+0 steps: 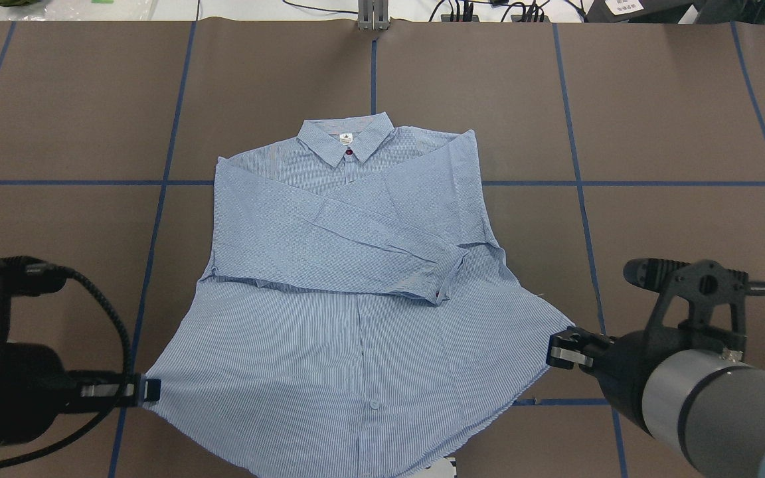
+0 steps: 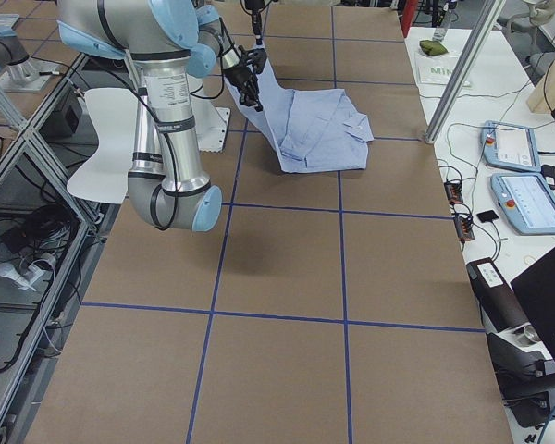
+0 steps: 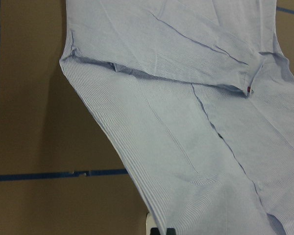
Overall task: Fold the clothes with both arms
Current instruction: 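Lift the hem with both grippers and fold it toward the collar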
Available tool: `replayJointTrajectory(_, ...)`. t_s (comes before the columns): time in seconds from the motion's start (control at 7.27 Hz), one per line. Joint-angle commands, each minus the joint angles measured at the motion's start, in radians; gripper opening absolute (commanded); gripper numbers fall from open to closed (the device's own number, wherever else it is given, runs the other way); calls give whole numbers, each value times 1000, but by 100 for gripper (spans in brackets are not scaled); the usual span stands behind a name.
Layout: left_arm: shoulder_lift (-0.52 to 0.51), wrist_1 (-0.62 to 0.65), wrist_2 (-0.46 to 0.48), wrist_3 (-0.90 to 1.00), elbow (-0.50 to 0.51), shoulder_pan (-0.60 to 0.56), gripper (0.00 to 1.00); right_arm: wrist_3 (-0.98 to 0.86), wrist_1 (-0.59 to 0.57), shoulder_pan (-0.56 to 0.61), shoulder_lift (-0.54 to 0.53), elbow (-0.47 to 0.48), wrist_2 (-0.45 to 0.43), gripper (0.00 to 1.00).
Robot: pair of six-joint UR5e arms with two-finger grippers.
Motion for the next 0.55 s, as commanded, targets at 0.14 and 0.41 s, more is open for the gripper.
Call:
replayJointTrajectory(0.14, -183, -1, 54, 153, 327, -188, 0, -115, 305, 211, 67, -322, 38, 0)
replayJointTrajectory(0.41, -234, -6, 90, 248, 400, -257, 0, -177, 423, 311, 111, -472, 55, 0)
